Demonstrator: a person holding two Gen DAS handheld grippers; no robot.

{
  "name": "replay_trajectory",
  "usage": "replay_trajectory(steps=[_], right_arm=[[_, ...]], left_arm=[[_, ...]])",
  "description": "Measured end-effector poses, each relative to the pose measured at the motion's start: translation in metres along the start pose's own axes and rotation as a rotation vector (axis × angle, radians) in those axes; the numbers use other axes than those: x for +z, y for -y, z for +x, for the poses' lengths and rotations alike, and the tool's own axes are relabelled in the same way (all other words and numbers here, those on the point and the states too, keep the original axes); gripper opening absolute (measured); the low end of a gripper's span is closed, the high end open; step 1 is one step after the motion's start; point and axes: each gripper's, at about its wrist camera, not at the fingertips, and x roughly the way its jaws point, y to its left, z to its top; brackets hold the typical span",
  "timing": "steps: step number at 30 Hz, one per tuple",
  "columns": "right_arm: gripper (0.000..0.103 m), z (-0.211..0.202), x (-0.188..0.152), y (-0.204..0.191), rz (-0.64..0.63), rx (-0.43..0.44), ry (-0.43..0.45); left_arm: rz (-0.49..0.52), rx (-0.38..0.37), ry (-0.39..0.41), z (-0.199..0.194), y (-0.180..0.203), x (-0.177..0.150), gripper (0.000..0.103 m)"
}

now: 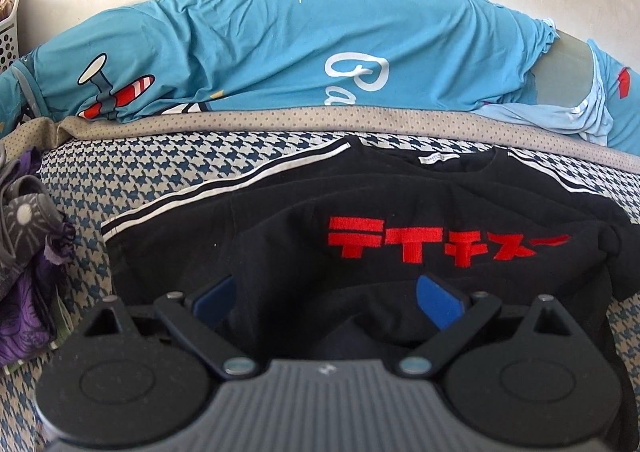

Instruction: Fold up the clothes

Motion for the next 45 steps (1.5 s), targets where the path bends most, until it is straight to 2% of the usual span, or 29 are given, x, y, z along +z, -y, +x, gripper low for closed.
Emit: replay_trajectory(steps=[5, 12, 15, 19, 22, 24, 29, 33, 41, 45], right_arm=[[0.043, 0.013, -0.005, 0.004, 0.041, 0.004, -0.051], [0.048, 0.020, -0.015, -0.014, -0.086, -0.062, -0.020], [0.037, 0.022, -0.020, -0.021, -0.148, -0.086, -0.012], [0.019, 0.024, -0.024, -0.026, -0.163, -0.090, -0.003], [0.014, 0.022, -0.024, -0.030, -0.166, -0.087, 0.004], [0.013, 0.019, -0.020, -0.029, -0.144, -0.094, 0.034], [0.013, 0.007, -0.001, -0.030, -0.187, -0.170, 0.198], [0.013, 0.010, 0.015, -0.027, -0.186, -0.222, 0.267], [0.012, 0.037, 0.023, -0.042, -0.247, -0.291, 0.346], [0.013, 0.041, 0.027, -0.042, -0.189, -0.321, 0.341]], left_arm=[[0.005, 0.005, -0.016, 0.005, 0.001, -0.002, 0.097], [-0.012, 0.004, -0.052, 0.013, 0.000, -0.005, 0.097], [-0.004, 0.007, -0.055, 0.014, 0.001, -0.007, 0.097], [0.006, 0.010, -0.060, 0.016, 0.004, -0.009, 0.097], [0.013, 0.011, -0.060, 0.016, 0.005, -0.009, 0.097], [0.013, 0.008, -0.056, 0.015, 0.004, -0.009, 0.097], [0.005, -0.002, -0.060, 0.016, 0.003, -0.010, 0.098], [0.017, -0.012, -0.059, 0.016, 0.006, -0.012, 0.100], [0.041, -0.031, -0.076, 0.020, 0.010, -0.014, 0.100], [0.028, -0.056, -0.102, 0.021, 0.008, -0.014, 0.101]])
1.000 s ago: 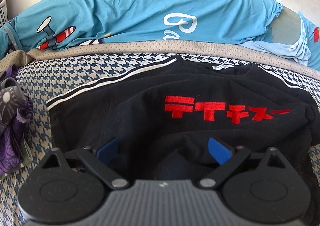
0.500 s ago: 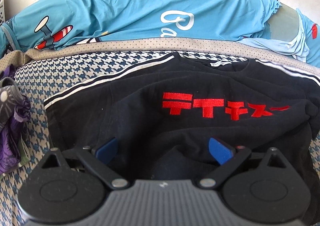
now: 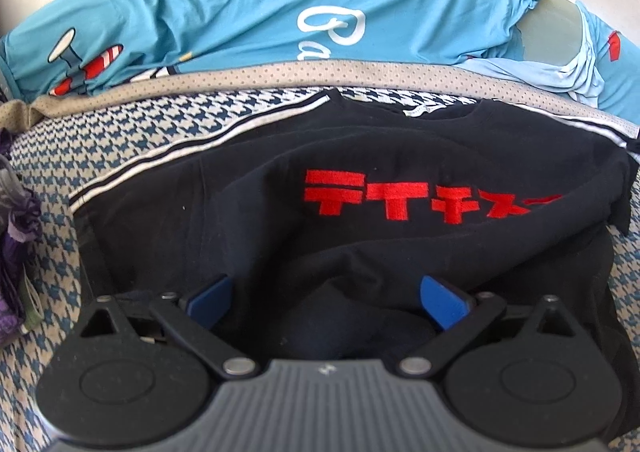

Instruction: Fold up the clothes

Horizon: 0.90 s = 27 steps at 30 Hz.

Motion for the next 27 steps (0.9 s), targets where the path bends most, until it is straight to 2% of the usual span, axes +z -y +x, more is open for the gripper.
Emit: replay_trajectory(steps=[1, 3, 5, 7, 12, 15, 22, 27], right_arm=[[0.013, 0.002, 0.001, 0.001, 0.013, -0.004, -0.029], [0.020, 0.002, 0.003, 0.005, 0.033, 0.002, -0.054], [0.030, -0.005, 0.005, 0.008, 0.038, -0.018, -0.027], [0.034, -0.012, 0.008, 0.011, 0.043, -0.035, 0.003], [0.035, -0.022, 0.009, 0.018, 0.102, 0.062, -0.064], [0.035, -0.032, 0.000, 0.014, 0.055, 0.109, -0.095], [0.037, -0.053, -0.019, 0.011, 0.026, 0.177, -0.209], [0.045, -0.071, -0.027, 0.012, 0.012, 0.208, -0.235]], left_arm=[[-0.004, -0.004, -0.002, 0.000, -0.001, 0.000, 0.101], [-0.008, -0.010, 0.002, -0.002, -0.002, 0.001, 0.101], [-0.015, -0.016, 0.003, -0.004, -0.003, 0.002, 0.101], [-0.024, -0.026, 0.005, -0.007, -0.004, 0.002, 0.101], [-0.013, -0.023, 0.013, -0.010, -0.001, 0.003, 0.101], [-0.008, -0.019, 0.016, -0.012, 0.000, 0.002, 0.101], [0.005, 0.002, 0.015, -0.012, -0.001, -0.002, 0.101], [0.029, 0.028, 0.011, -0.008, 0.001, -0.006, 0.101]])
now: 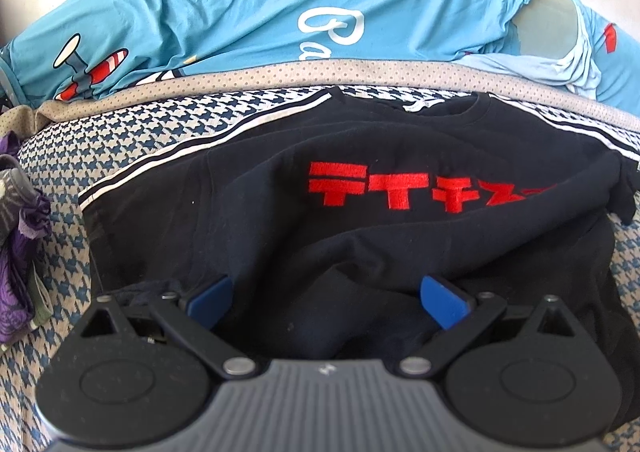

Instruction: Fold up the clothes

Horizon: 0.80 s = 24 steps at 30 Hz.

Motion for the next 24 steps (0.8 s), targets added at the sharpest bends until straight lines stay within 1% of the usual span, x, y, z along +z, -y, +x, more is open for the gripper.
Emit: replay_trajectory(steps=[2, 7, 9, 12, 15, 17, 20, 24], right_arm=[[0.049, -0.008, -0.007, 0.003, 0.021, 0.012, -0.023], [0.050, -0.034, -0.033, 0.015, 0.081, 0.090, -0.106], [0.051, -0.046, -0.045, 0.019, 0.086, 0.104, -0.113], [0.056, -0.063, -0.061, 0.025, 0.096, 0.117, -0.120], [0.058, -0.071, -0.074, 0.029, 0.117, 0.132, -0.144], [0.058, -0.072, -0.080, 0.027, 0.111, 0.143, -0.162], [0.058, -0.071, -0.090, 0.015, 0.049, 0.150, -0.184], [0.061, -0.070, -0.105, -0.002, -0.030, 0.204, -0.219]], left_arm=[[0.007, 0.002, 0.001, 0.000, 0.001, -0.001, 0.101], [0.039, 0.007, 0.017, -0.004, 0.003, -0.007, 0.101], [0.042, 0.006, 0.024, -0.007, 0.003, -0.011, 0.101], [0.047, 0.007, 0.032, -0.013, 0.003, -0.017, 0.101], [0.047, 0.003, 0.036, -0.021, 0.002, -0.025, 0.101], [0.039, -0.005, 0.036, -0.026, 0.000, -0.029, 0.101], [0.019, -0.012, 0.033, -0.035, -0.004, -0.037, 0.101], [-0.003, -0.016, 0.015, -0.043, -0.007, -0.052, 0.101]])
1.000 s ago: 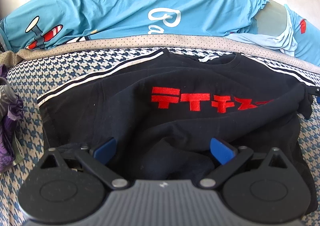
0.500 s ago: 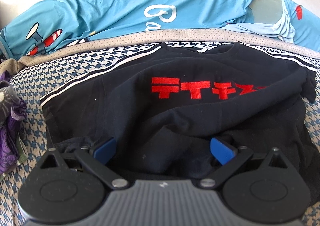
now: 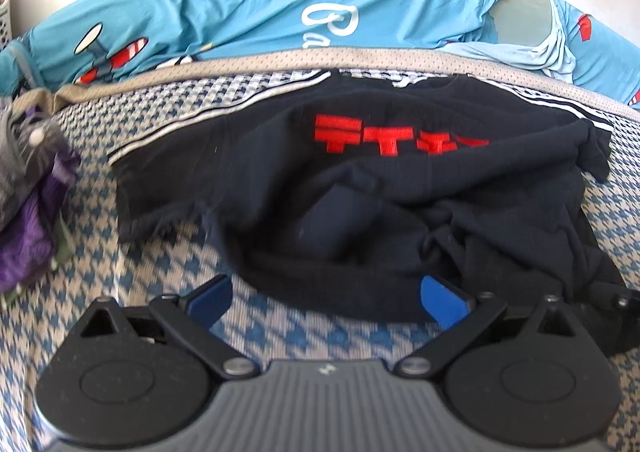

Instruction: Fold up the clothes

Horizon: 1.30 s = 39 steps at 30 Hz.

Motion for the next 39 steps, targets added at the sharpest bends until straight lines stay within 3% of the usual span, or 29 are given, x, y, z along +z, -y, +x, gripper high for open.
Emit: replay_trajectory(steps=[2, 6, 9, 10, 11, 14, 23, 28, 31, 34, 36, 38, 39], right_arm=[[0.065, 0.003, -0.007, -0.008, -0.038, -0.013, 0.002], [0.062, 0.004, -0.015, -0.019, -0.094, -0.045, 0.033], [0.038, 0.004, -0.017, -0.021, -0.097, -0.017, 0.040], [0.022, 0.005, -0.018, -0.021, -0.096, -0.012, 0.047], [0.014, 0.005, -0.019, -0.021, -0.095, -0.007, 0.053], [0.011, 0.000, -0.023, -0.022, -0.079, -0.007, 0.099], [0.009, -0.045, -0.025, 0.000, 0.061, 0.024, 0.322], [0.009, -0.053, -0.020, 0.029, 0.210, -0.101, 0.356], [0.010, -0.052, -0.020, 0.039, 0.234, -0.207, 0.366], [0.011, -0.048, -0.016, 0.045, 0.238, -0.254, 0.347], [0.020, -0.052, -0.017, 0.049, 0.255, -0.274, 0.352], [0.035, -0.059, -0.018, 0.054, 0.276, -0.283, 0.378], [0.035, -0.063, -0.019, 0.057, 0.286, -0.288, 0.390]], left_arm=[[-0.012, -0.001, -0.010, -0.003, -0.002, -0.007, 0.102], [-0.030, 0.017, -0.015, -0.010, -0.007, -0.021, 0.103], [-0.058, 0.024, -0.024, -0.015, -0.012, -0.033, 0.103], [-0.068, 0.024, -0.030, -0.016, -0.014, -0.036, 0.103], [-0.076, 0.022, -0.034, -0.018, -0.016, -0.039, 0.103], [-0.093, 0.025, -0.046, -0.023, -0.019, -0.050, 0.103], [-0.052, 0.056, -0.033, -0.032, -0.015, -0.069, 0.103], [-0.059, 0.048, -0.025, -0.036, -0.018, -0.073, 0.103], [-0.057, 0.048, -0.020, -0.038, -0.018, -0.077, 0.103], [-0.062, 0.046, -0.016, -0.040, -0.019, -0.079, 0.103], [-0.066, 0.047, -0.015, -0.041, -0.020, -0.080, 0.103], [-0.069, 0.048, -0.013, -0.042, -0.020, -0.081, 0.103], [-0.070, 0.048, -0.013, -0.043, -0.020, -0.081, 0.103]])
